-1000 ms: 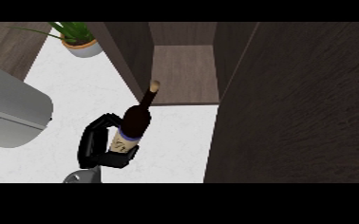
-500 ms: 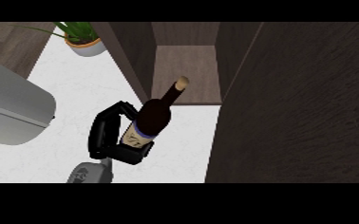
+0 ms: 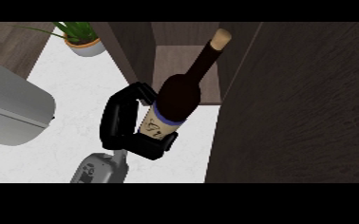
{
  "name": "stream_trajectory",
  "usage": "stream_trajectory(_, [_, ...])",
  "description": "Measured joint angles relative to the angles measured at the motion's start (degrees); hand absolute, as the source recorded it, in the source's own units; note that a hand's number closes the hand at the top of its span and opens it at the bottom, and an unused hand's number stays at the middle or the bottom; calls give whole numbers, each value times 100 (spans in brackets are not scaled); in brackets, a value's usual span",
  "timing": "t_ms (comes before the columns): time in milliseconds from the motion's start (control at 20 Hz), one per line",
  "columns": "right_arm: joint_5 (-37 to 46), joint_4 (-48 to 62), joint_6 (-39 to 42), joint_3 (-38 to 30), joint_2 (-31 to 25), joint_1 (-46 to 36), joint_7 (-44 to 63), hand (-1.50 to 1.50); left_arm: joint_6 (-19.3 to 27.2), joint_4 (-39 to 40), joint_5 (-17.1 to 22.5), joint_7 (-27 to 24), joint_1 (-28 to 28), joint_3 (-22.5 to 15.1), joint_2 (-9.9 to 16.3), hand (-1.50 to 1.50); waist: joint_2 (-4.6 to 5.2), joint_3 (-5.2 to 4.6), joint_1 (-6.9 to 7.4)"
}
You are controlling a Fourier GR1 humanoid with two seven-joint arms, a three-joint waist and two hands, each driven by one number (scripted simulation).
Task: Pick up the wine, place it into the cabinet and close the cabinet
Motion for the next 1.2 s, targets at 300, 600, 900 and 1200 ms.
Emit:
stream_trajectory(300, [-37, -3, 51, -70, -24, 72, -4, -150, 923, -308, -53, 1002, -833, -269, -2, 150, 6, 0, -16])
stream_trajectory(600, [-69, 21, 106, -35, -6, 68, -3, -150, 1501, 73, 55, 1632, -1787, -166, -1, 150, 17, 0, -36])
stream_trajectory(900, [-125, 39, 166, -193, -39, 27, 3, -150, 1780, 733, 165, 1545, -2413, -64, 1, 150, 23, -1, -44])
stream_trajectory(1200, [-127, 55, 216, -98, 58, 130, -89, -150, 1918, 1485, -216, 1139, -2772, -93, 2, 150, 29, -1, -55])
